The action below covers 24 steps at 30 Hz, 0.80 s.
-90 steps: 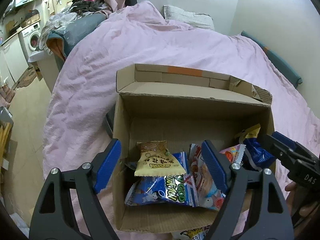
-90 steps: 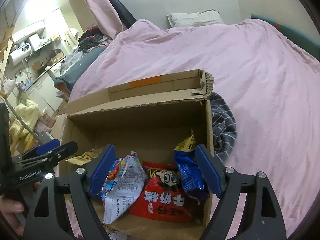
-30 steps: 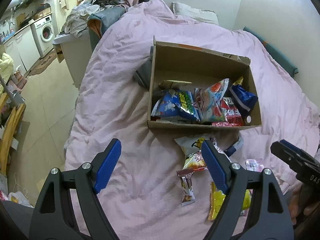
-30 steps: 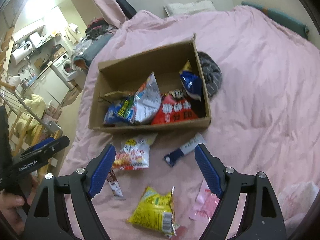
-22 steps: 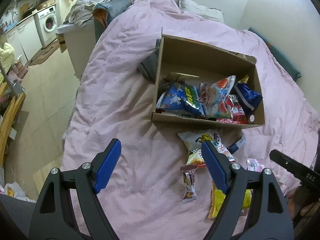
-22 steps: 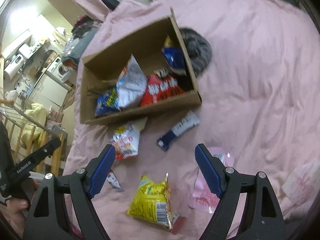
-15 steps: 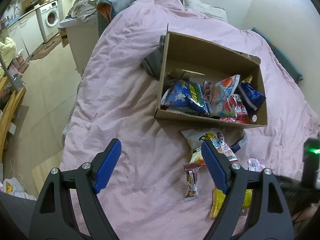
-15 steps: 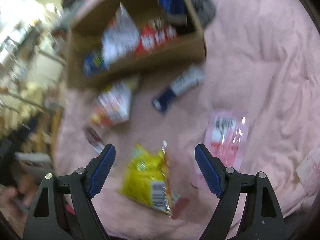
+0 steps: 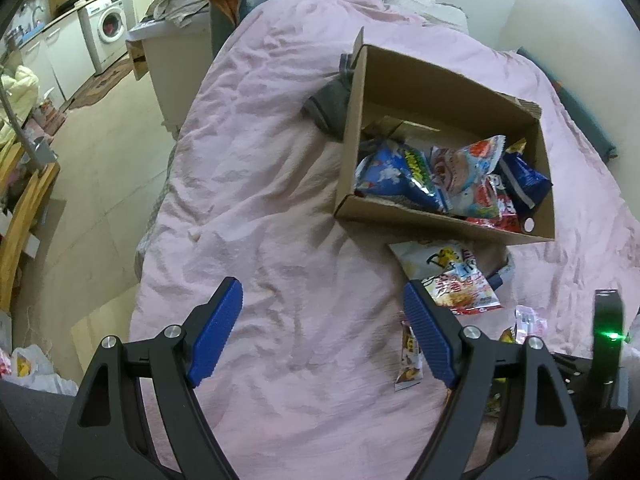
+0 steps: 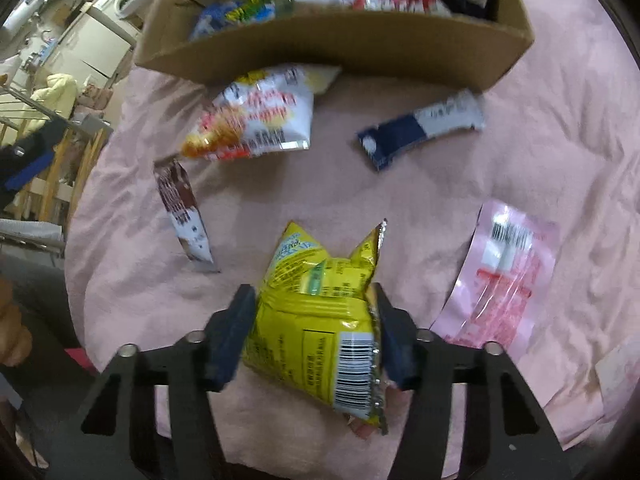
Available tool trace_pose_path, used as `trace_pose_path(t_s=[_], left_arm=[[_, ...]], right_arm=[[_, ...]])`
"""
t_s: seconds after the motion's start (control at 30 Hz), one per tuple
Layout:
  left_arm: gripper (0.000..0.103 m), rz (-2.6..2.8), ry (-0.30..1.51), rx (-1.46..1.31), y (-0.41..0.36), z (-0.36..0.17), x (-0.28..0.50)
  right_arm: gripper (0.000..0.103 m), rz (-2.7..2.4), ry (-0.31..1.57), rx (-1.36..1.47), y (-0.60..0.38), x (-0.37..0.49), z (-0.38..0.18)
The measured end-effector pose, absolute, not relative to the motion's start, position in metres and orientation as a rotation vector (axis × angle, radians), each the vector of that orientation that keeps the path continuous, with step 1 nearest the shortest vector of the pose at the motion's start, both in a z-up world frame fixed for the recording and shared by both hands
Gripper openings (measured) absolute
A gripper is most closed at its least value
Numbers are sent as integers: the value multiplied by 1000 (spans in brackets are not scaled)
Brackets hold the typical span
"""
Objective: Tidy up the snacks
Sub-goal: 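Grasp the yellow chip bag with the right tool while the left tool grasps the brown chocolate bar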
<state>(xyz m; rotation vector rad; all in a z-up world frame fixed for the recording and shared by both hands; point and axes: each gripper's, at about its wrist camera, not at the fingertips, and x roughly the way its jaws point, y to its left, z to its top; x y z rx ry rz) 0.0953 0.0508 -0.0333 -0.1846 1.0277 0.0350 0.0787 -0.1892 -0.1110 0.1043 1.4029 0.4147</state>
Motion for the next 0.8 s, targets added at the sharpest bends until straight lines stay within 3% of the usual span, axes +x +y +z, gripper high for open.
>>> trace_pose_path(t_s=[0.17, 0.8], left_arm=[[80, 33, 1088, -203, 45, -49, 97], [78, -95, 1276, -100, -39, -109, 102]], right_arm=[[49, 431, 1323, 192, -207, 81, -93], [49, 323, 1201, 395, -266, 82, -67]])
